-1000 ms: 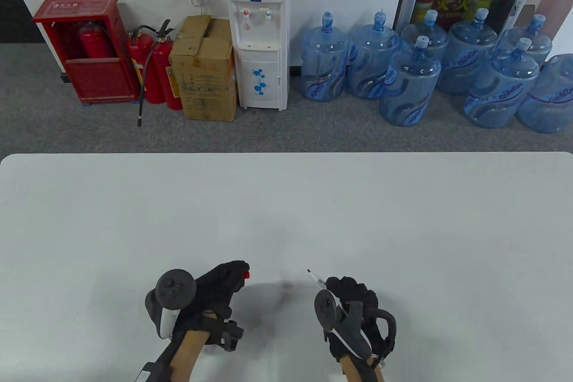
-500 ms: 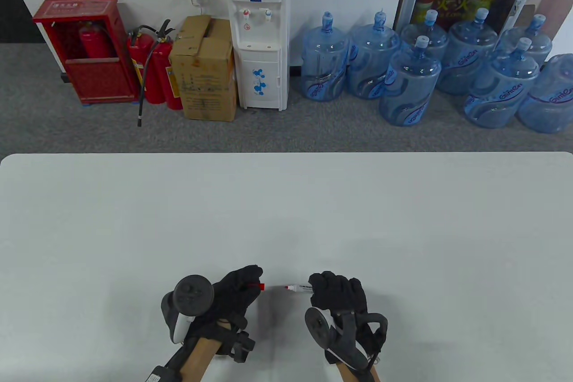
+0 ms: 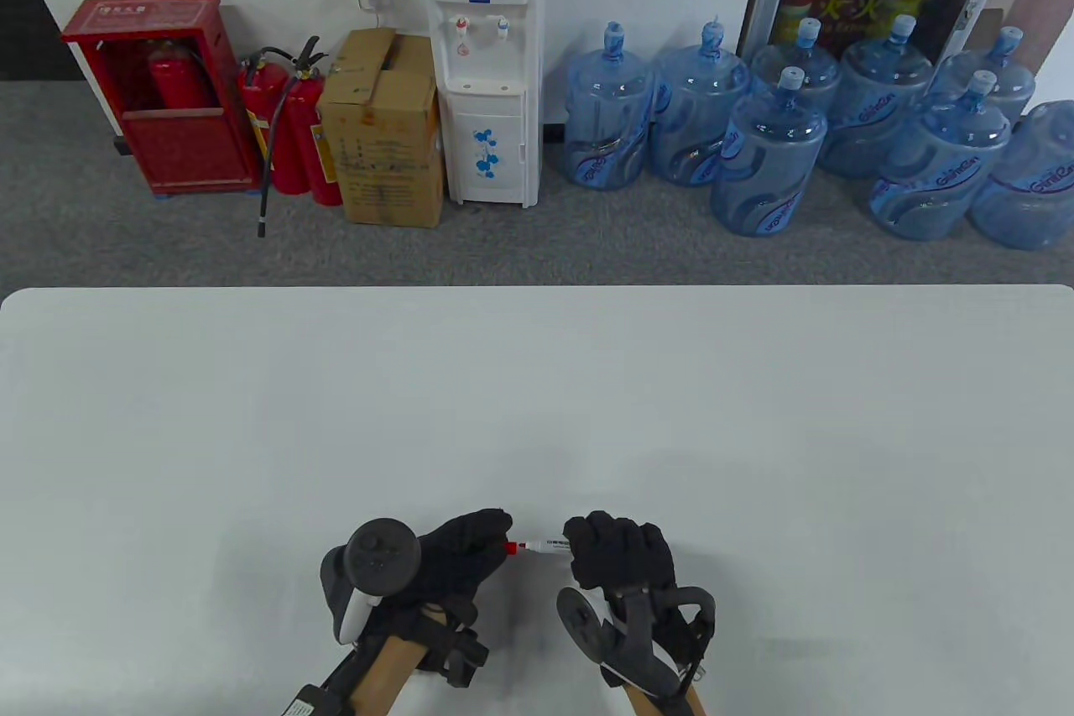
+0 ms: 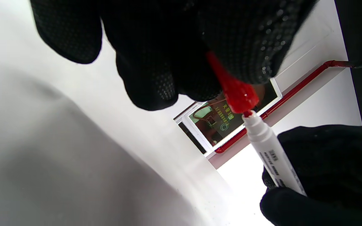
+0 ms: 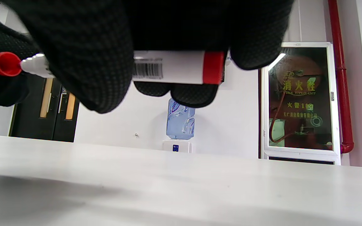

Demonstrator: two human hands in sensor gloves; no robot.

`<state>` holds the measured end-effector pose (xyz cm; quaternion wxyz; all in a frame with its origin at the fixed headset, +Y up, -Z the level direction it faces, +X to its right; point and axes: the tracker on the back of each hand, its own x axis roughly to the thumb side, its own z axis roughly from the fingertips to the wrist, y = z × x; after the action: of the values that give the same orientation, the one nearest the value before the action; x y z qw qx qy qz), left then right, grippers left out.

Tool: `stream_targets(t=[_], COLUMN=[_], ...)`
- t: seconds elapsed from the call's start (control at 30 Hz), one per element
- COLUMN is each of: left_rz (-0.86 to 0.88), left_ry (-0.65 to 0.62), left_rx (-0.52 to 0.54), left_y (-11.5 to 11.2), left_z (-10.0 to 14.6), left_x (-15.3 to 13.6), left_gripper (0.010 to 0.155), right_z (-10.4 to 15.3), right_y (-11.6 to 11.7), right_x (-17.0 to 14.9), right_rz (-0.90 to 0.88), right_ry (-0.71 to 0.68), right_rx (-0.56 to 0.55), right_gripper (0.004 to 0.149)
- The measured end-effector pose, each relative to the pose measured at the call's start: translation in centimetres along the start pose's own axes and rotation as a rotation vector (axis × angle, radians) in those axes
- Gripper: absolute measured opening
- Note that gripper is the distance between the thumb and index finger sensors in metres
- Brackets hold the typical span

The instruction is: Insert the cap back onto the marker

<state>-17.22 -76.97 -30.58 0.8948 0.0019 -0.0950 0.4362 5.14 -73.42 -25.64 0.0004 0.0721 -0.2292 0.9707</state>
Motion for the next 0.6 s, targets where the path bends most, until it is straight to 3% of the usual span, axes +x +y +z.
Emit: stream_targets(t=[0.33,0.6], left_rz=[0.013,0.083], left_ry=[0.003,0.058], left_rx=[-0.012,-0.001], left_y=[0.1,0.3], left_z=[0.1,-0.1], left_x=[0.2,-0.2], left_gripper=[0.045,0.043], right_z=[0.3,0.1], right_y=[-0.4,-0.2], right_x=[1.4,0.6], right_rz=[-0.015,-0.172], right_ry=[-0.053,0.052], right_rx=[-0.028,-0.007], right_gripper=[0.053,0.052])
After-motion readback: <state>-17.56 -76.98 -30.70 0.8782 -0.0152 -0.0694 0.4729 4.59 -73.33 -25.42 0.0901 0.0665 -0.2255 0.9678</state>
